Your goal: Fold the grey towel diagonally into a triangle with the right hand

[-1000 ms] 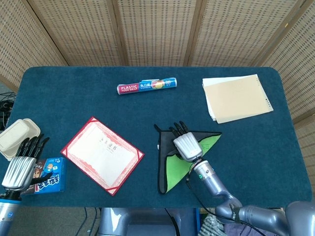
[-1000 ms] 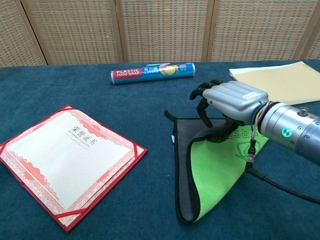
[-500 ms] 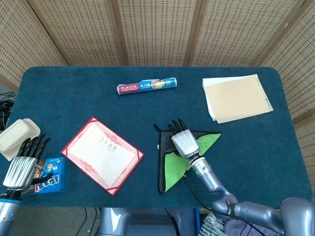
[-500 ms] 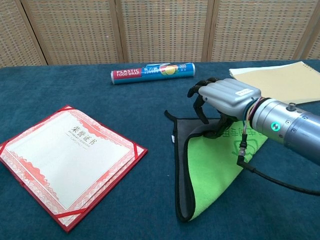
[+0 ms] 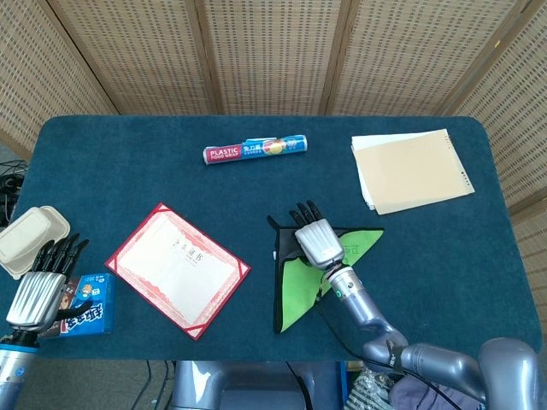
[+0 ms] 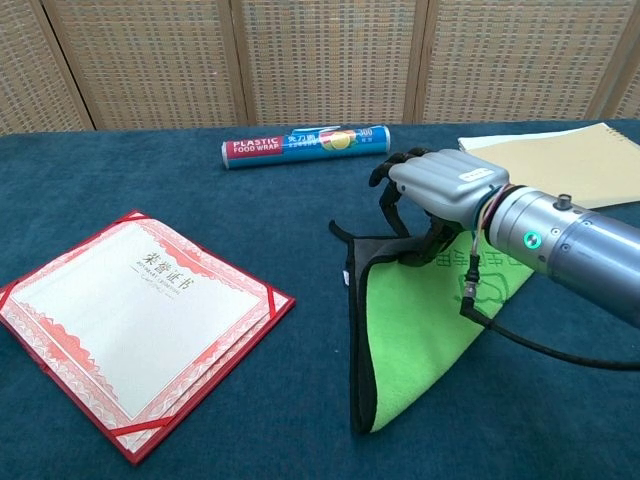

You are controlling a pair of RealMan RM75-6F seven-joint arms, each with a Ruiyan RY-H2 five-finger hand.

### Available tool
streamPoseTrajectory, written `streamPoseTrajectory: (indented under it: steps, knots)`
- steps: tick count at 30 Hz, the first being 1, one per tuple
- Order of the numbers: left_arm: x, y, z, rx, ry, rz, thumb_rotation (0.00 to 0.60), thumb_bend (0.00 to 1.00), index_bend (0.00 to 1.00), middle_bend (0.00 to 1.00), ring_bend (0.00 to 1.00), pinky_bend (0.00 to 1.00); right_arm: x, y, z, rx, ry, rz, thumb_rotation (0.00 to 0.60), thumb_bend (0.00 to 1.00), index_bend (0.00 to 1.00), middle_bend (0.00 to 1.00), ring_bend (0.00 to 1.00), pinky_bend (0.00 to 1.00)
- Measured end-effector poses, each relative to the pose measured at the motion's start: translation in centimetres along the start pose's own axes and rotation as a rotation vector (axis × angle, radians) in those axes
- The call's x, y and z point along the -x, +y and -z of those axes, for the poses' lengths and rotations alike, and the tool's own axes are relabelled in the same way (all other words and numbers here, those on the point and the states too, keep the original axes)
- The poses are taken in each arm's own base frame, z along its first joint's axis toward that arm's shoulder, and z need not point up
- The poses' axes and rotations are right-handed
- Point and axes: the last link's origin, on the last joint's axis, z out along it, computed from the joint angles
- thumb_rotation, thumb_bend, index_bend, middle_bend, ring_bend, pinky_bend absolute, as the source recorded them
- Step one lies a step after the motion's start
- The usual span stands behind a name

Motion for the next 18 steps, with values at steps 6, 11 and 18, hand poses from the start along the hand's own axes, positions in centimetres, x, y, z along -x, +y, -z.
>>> streamPoseTrajectory:
  steps: [6,11,18]
  knots:
    - [-0.1,-0.2,0.0,-0.009,0.0,0.003,0.6,0.12,0.0,0.0,0.0,0.0,-0.4,-0.4,-0.9,-0.004,0.01,0.006,0.6,0.29,0.66,0.16,0.0,0.0]
    - [-0.1,-0.3,-0.1,-0.011,0.0,0.005,0.6,0.12,0.0,0.0,0.0,0.0,-0.5,-0.6,-1.4,-0.003,0.011,0.002,0.6,0.29,0.66,0.16,0.0,0.0]
    - [-0.2,-0.3,-0.1,-0.011,0.002,0.009,0.6,0.12,0.0,0.0,0.0,0.0,-0.4,-0.5,-2.0,0.012,0.002,-0.002,0.6,0.29,0.66,0.16,0.0,0.0]
